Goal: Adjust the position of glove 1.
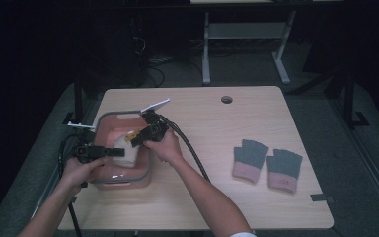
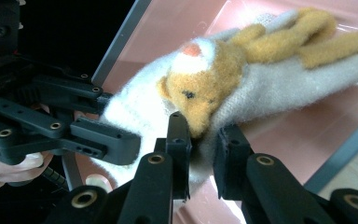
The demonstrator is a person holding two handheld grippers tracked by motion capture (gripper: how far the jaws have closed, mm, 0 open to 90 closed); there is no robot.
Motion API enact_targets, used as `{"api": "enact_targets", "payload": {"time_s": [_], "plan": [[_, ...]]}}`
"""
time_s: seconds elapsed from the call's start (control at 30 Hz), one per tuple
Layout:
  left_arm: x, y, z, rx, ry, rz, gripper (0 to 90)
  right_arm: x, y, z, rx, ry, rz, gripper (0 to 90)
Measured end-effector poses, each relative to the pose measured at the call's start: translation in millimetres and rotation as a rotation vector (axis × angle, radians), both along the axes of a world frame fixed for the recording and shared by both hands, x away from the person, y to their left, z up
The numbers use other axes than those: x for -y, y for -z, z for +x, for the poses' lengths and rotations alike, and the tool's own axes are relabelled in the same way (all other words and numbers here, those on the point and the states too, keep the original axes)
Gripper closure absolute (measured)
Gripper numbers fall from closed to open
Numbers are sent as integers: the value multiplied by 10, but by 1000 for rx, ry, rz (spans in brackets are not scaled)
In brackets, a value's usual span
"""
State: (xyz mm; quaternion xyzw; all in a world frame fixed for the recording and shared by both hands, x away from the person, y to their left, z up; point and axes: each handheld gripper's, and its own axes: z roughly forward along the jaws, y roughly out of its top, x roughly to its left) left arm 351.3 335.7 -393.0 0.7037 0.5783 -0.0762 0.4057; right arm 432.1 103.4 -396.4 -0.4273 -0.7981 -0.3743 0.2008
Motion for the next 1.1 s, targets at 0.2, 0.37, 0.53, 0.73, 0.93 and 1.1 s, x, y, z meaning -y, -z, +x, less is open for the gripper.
{"api": "enact_targets", "payload": {"time_s": [0.2, 0.37, 0.53, 0.73, 0.93, 1.1], "plan": [[-8, 31, -1, -13, -13, 16, 663, 48, -36, -7, 10, -2, -17, 751], [3, 51, -4, -27, -12, 47, 663, 88, -41, -12, 10, -8, -28, 739], [15, 78, -2, -44, -18, 83, 663, 134, -60, -37, 16, -12, -40, 732], [29, 101, 7, -50, 1, 140, 659, 233, -131, -58, 32, 8, -18, 740], [74, 76, -6, -55, 12, 193, 591, 286, -149, -91, 34, 12, -14, 744], [52, 57, -12, -67, -3, 224, 564, 320, -210, -134, 56, 3, 11, 744]]}}
